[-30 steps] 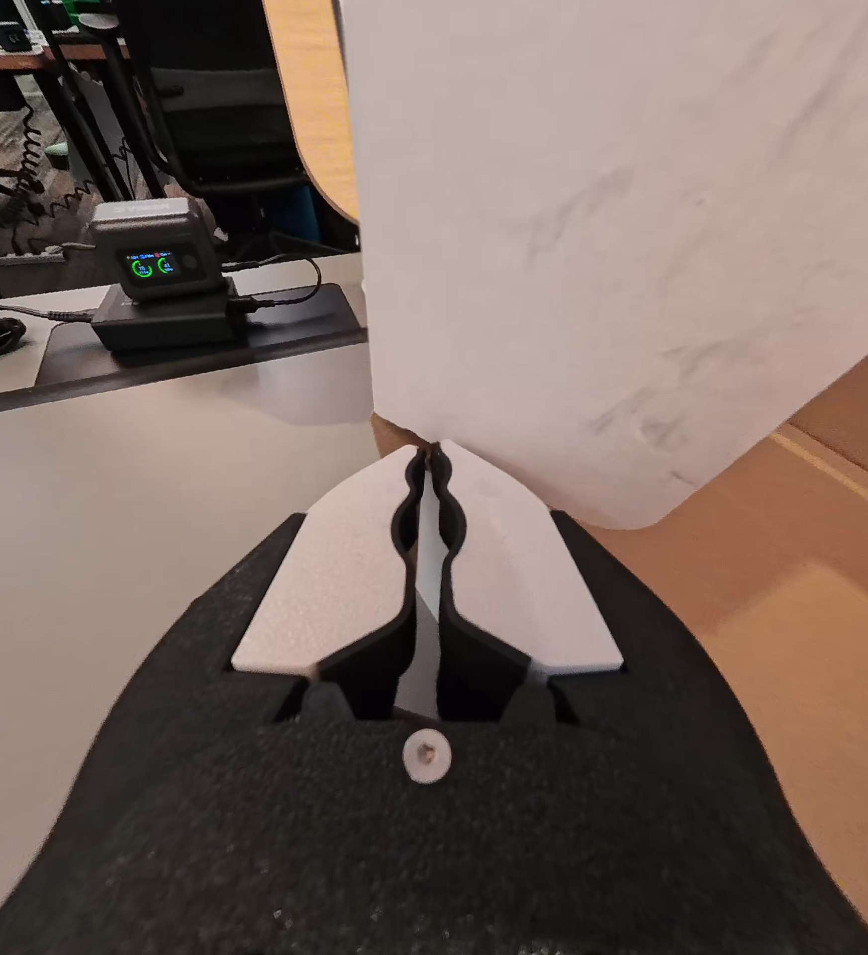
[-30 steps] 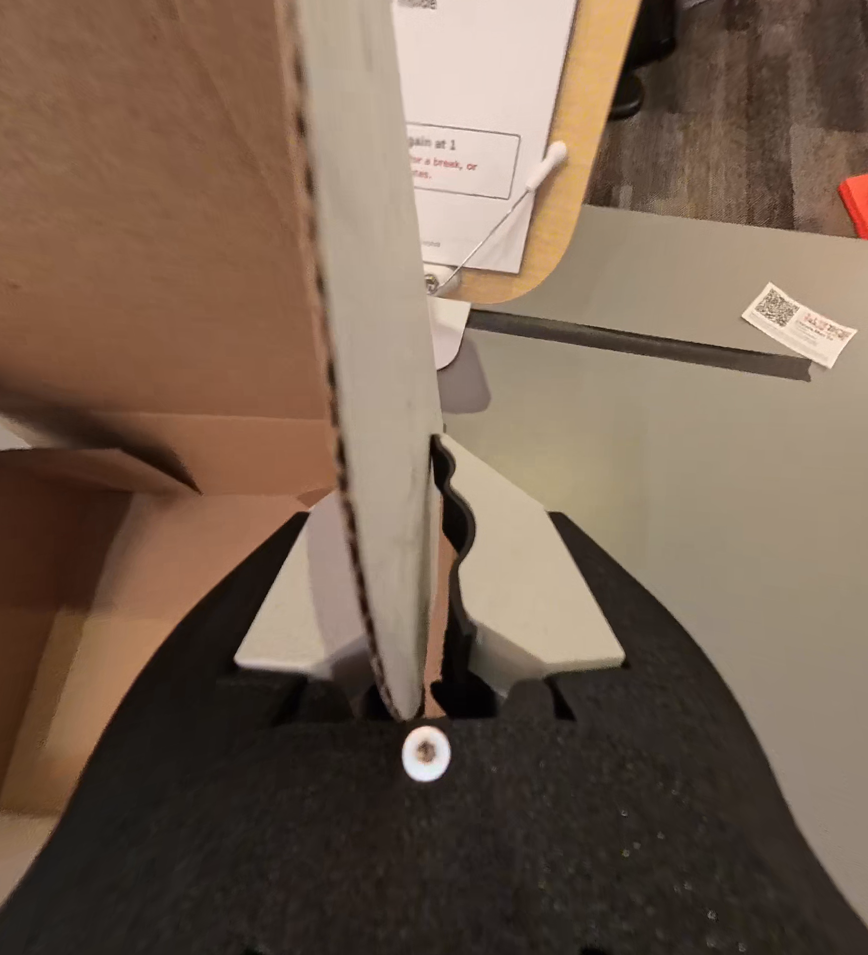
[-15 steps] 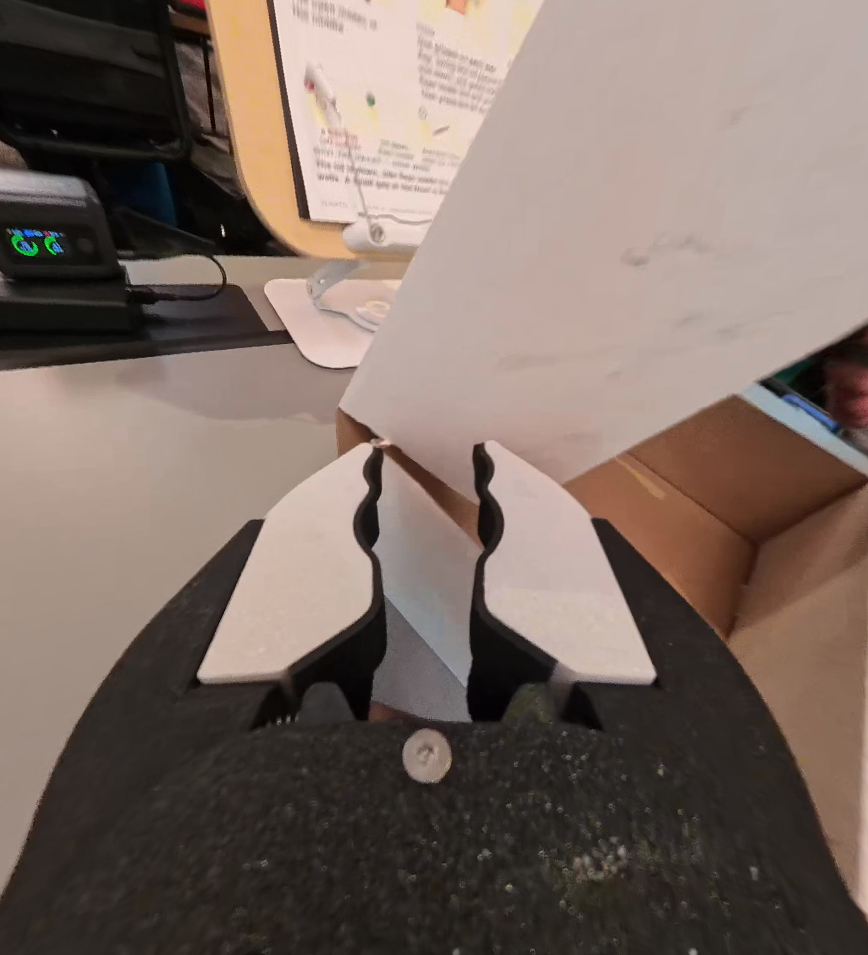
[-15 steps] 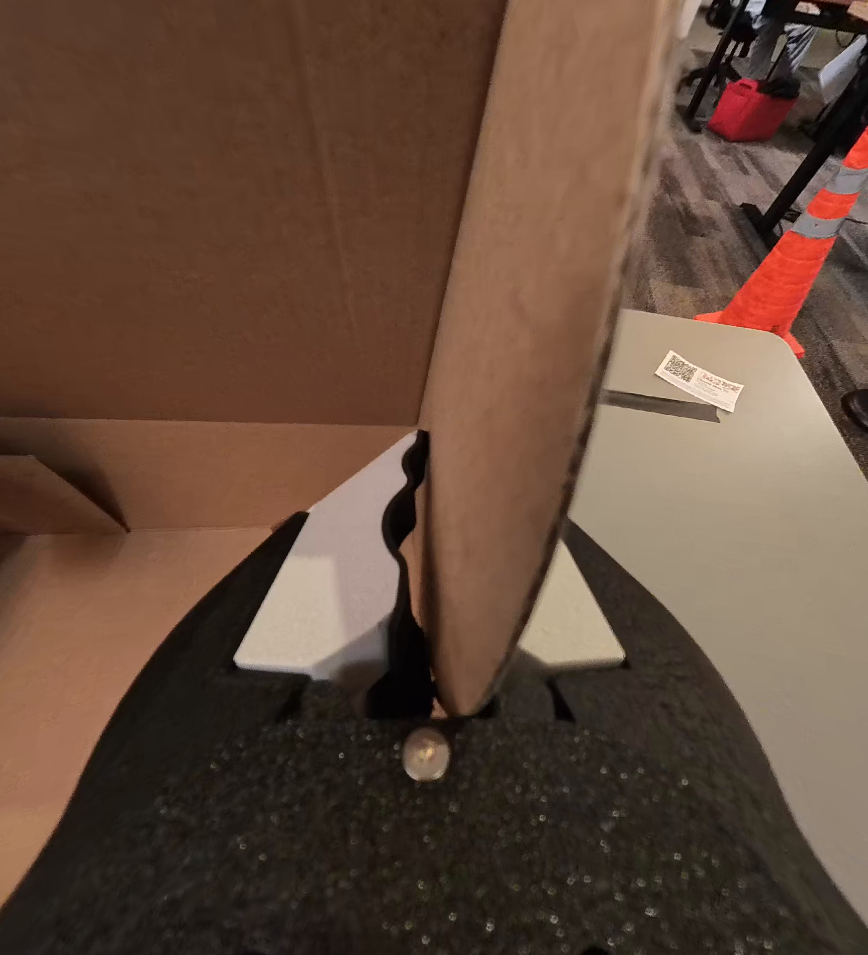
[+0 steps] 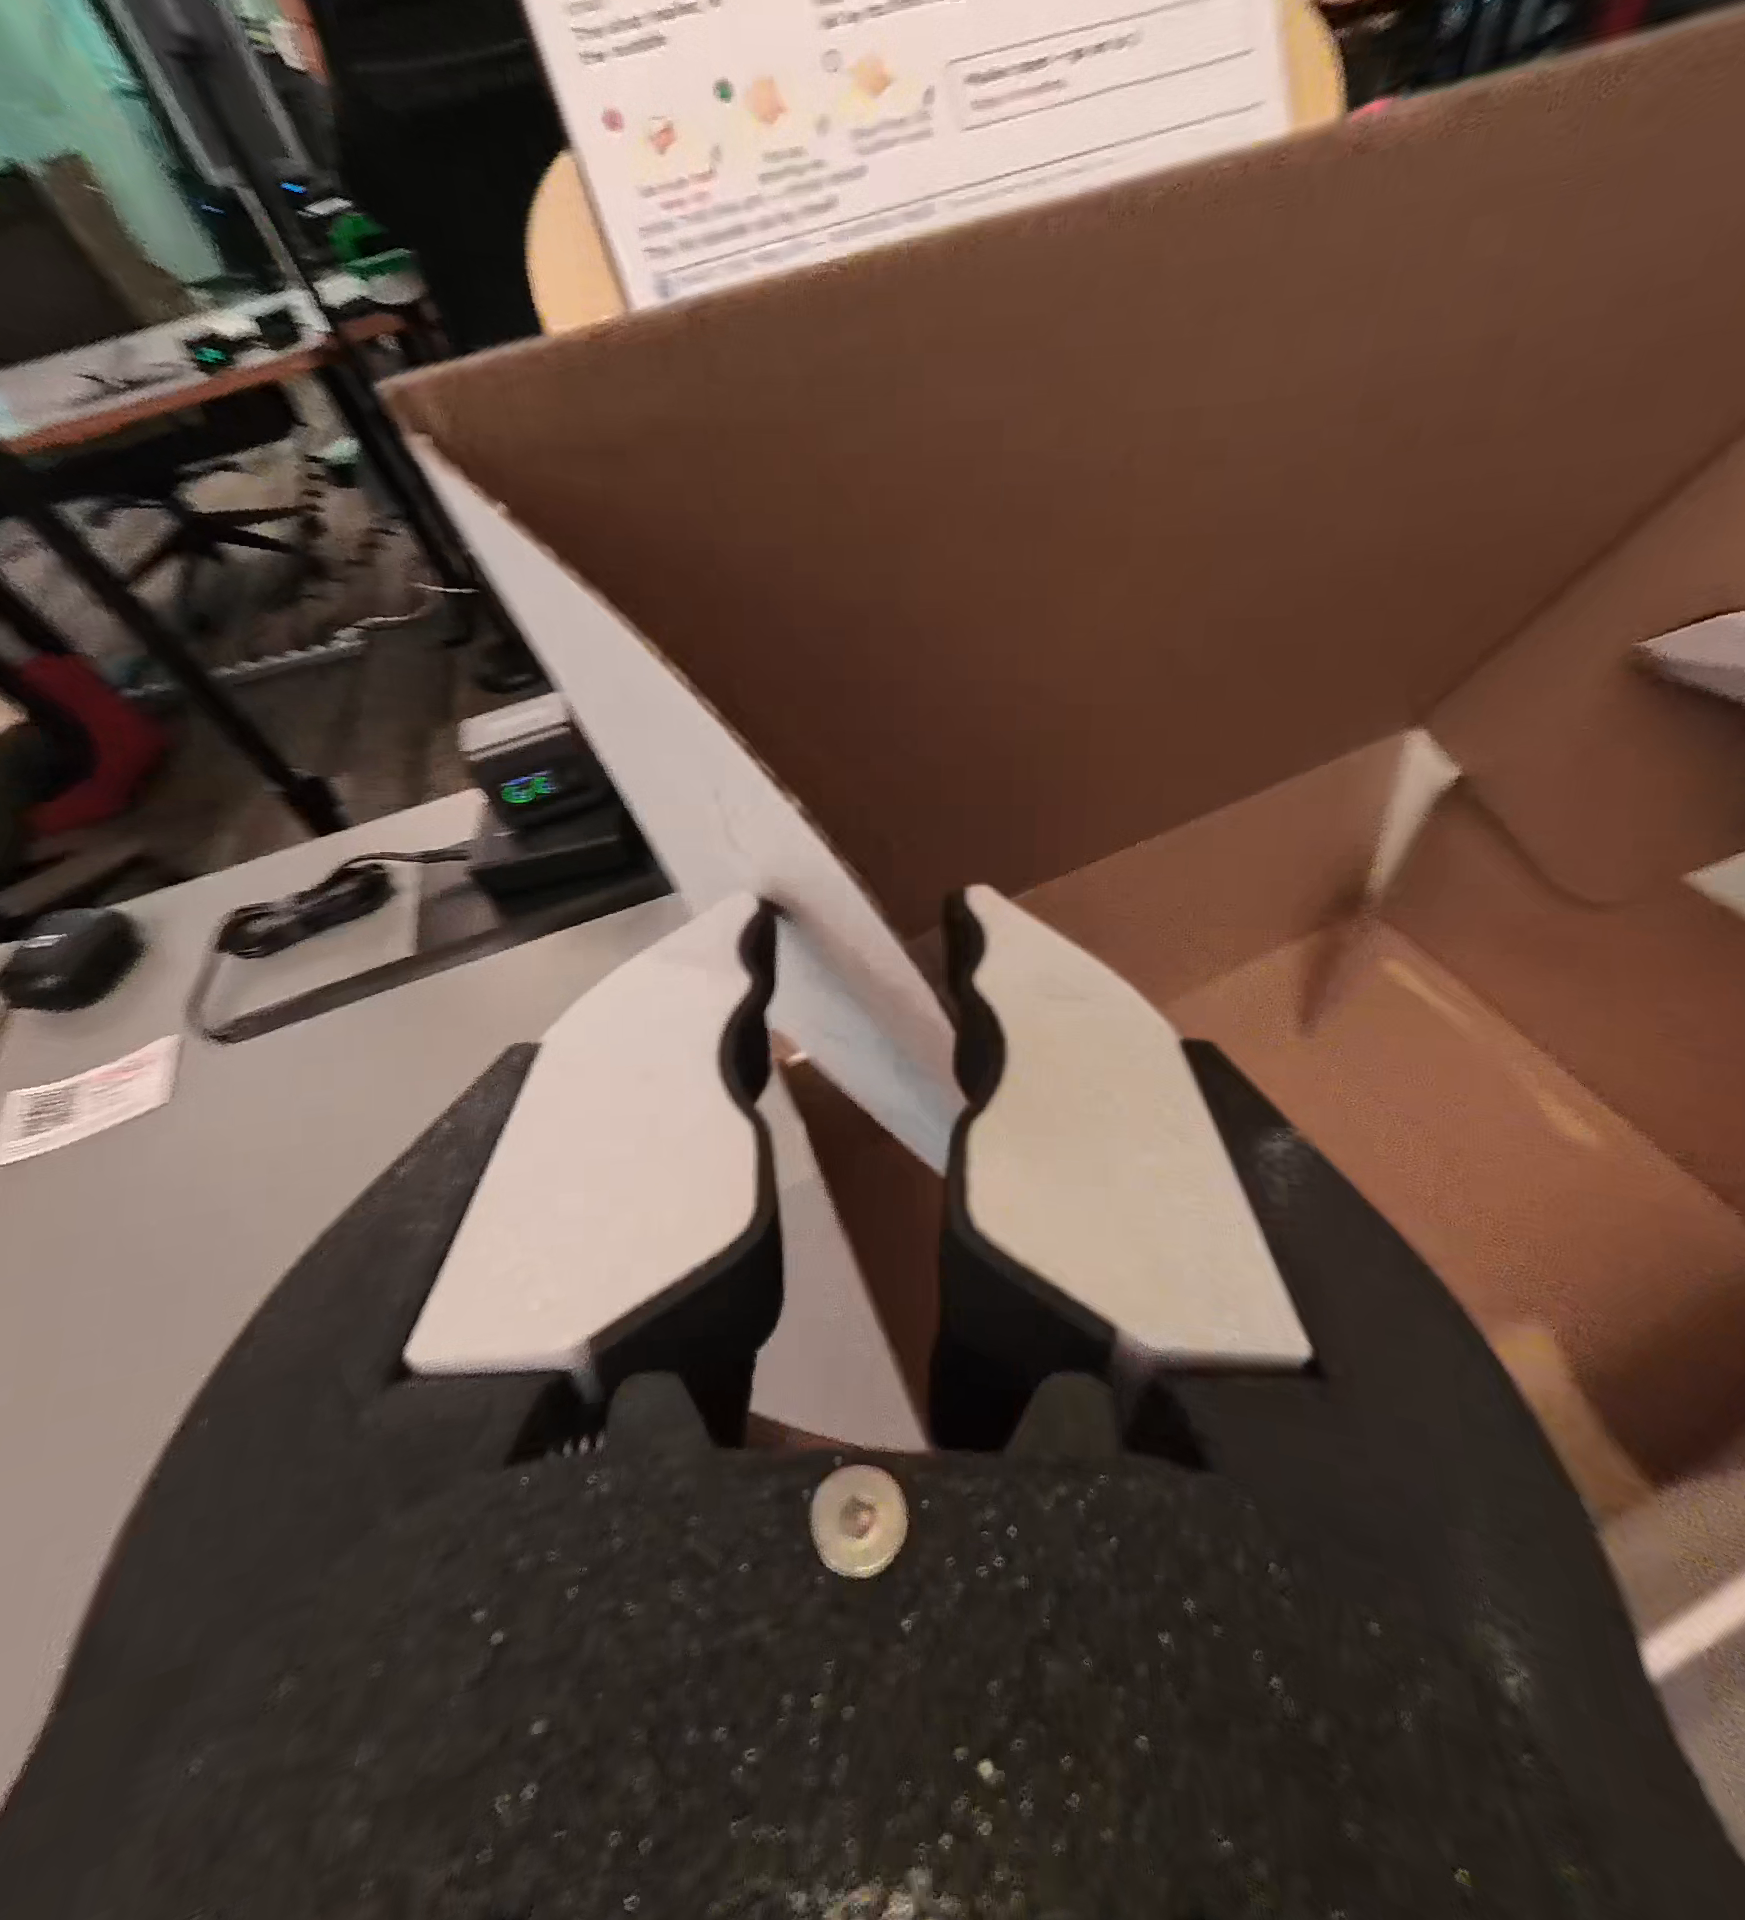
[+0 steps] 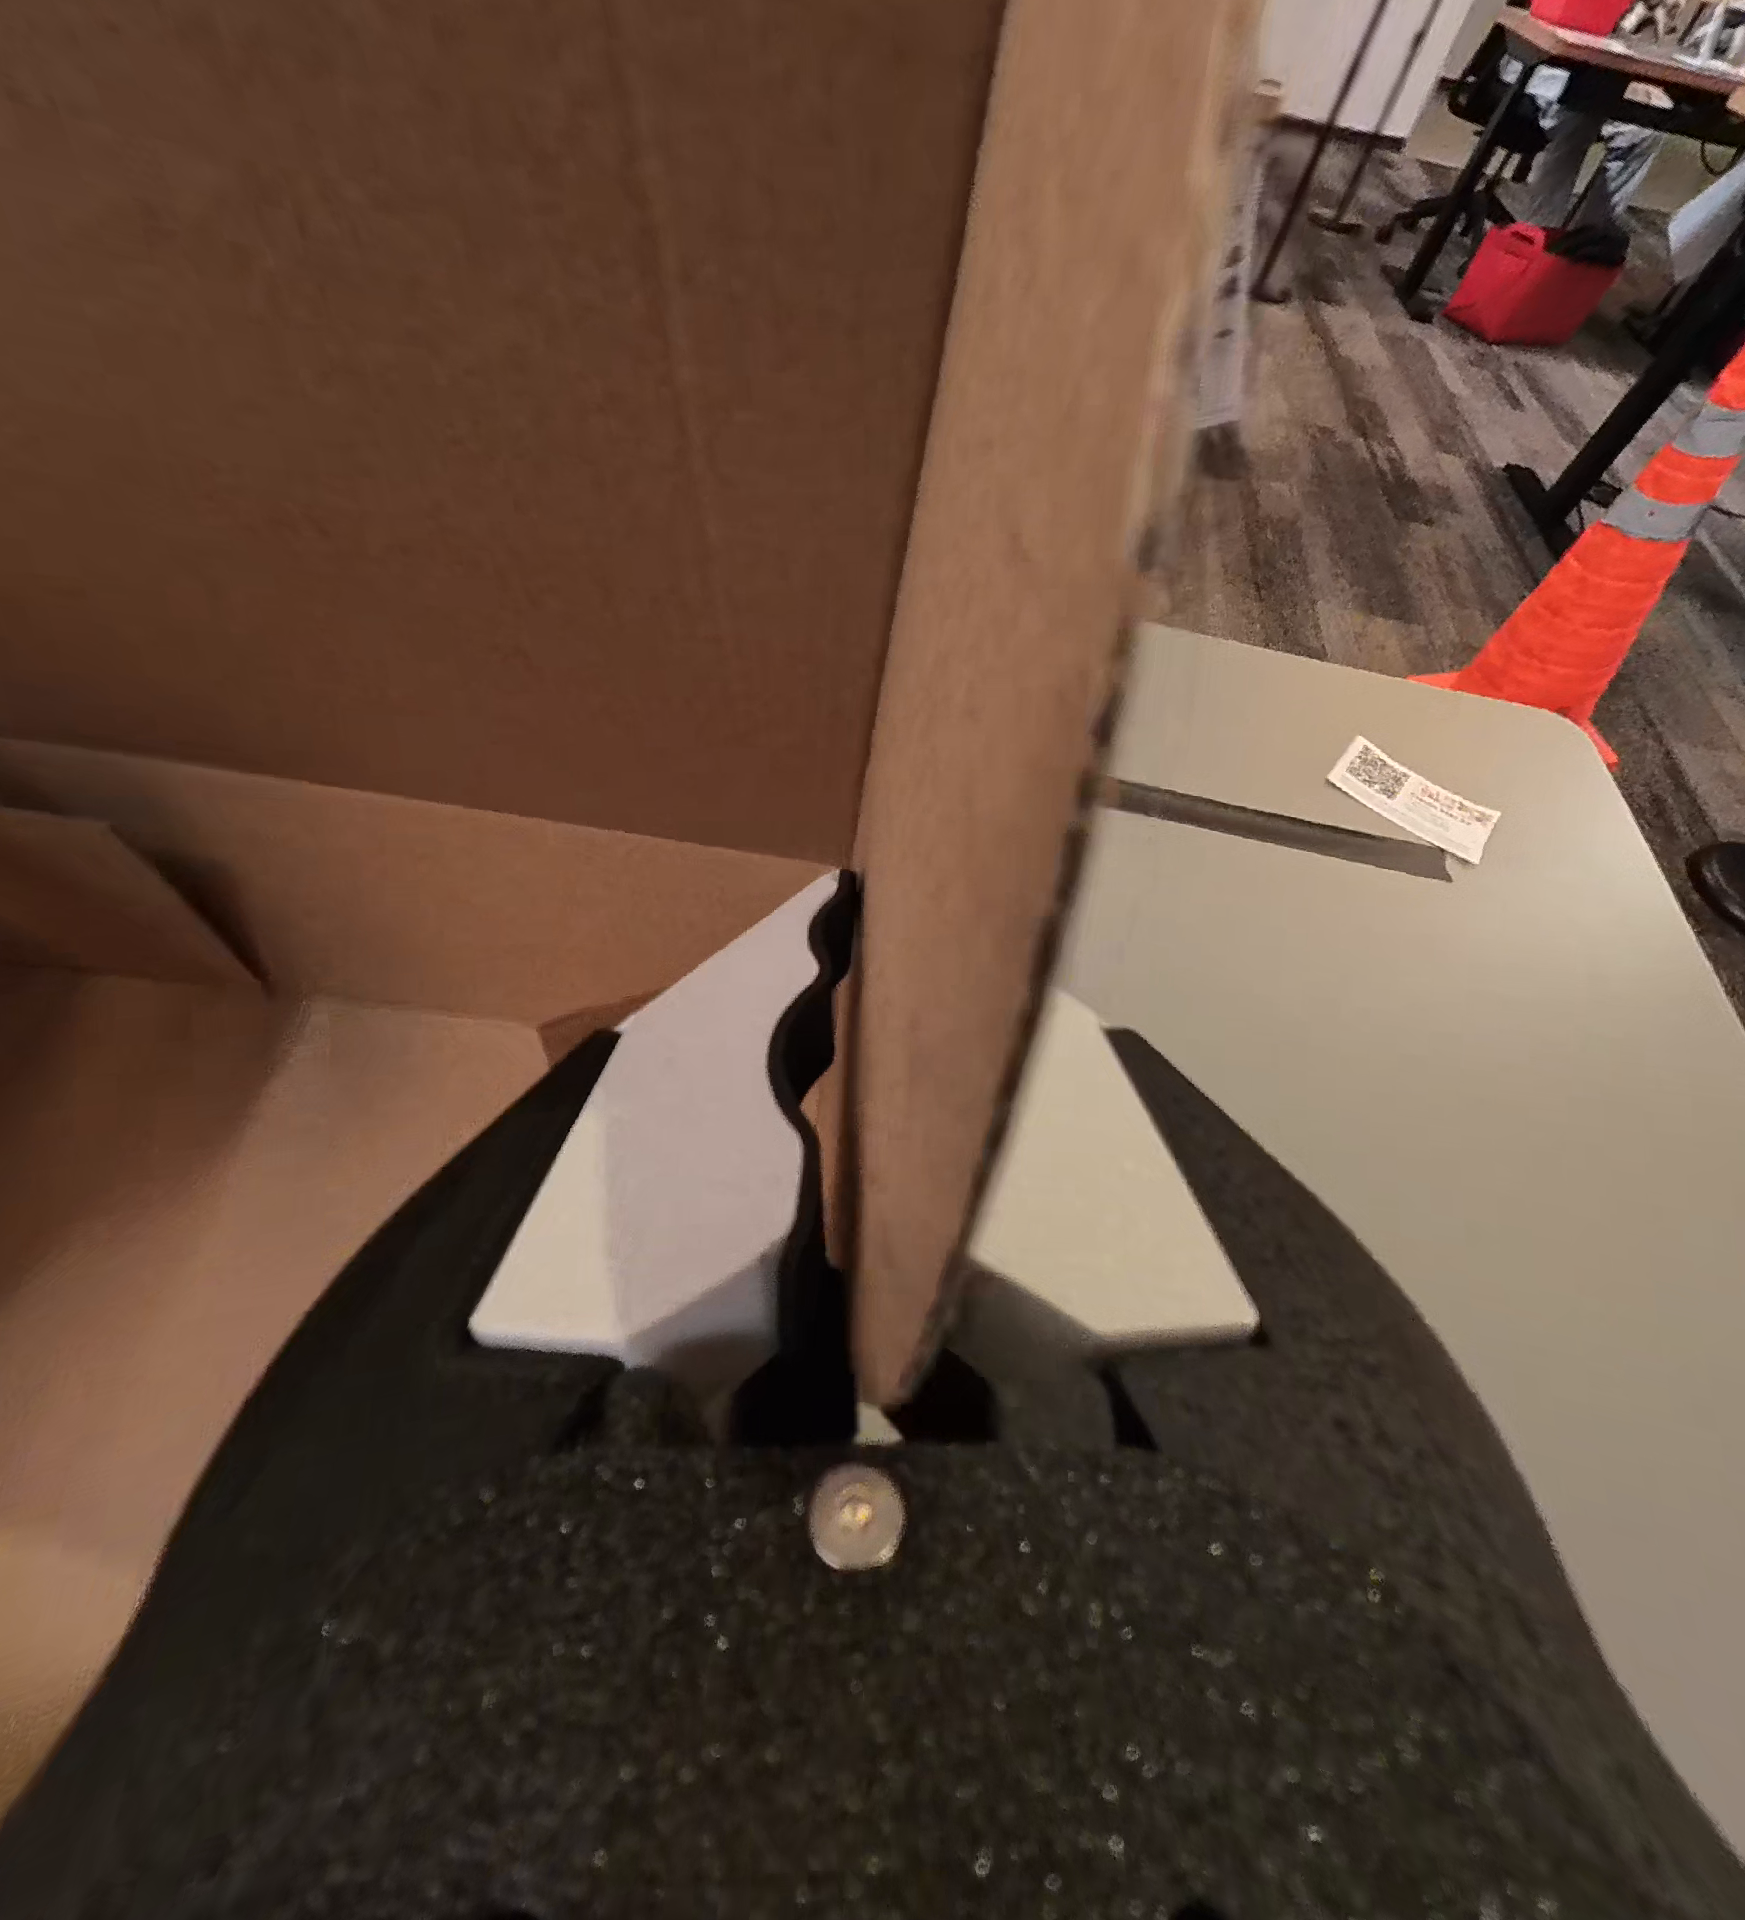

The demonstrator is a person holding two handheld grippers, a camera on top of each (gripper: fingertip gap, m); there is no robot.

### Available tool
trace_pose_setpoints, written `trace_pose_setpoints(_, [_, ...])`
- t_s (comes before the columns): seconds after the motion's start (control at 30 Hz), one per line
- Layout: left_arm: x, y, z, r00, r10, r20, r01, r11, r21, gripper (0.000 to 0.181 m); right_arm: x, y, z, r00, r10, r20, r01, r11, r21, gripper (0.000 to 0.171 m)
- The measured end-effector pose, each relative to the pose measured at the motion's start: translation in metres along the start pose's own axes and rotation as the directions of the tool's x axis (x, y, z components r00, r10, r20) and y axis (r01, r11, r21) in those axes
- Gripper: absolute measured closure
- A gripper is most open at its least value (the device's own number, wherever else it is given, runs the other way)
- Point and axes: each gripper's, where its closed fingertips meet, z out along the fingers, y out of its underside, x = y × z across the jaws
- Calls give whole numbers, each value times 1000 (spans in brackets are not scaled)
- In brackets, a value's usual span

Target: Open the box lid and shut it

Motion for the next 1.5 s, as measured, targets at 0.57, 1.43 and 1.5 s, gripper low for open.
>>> trace_pose_setpoints(0.57, [-2,16,2,981,133,138,-124,990,-74,177,71,12,-87,646,117,754,-267,960,80,115])
trace_pose_setpoints(1.43, [12,42,-6,990,116,76,-112,992,-54,178,111,52,-38,923,101,371,-109,994,2,142])
trace_pose_setpoints(1.5, [14,40,-5,988,127,92,-122,991,-57,178,87,33,-93,891,-8,454,-15,999,48,142])
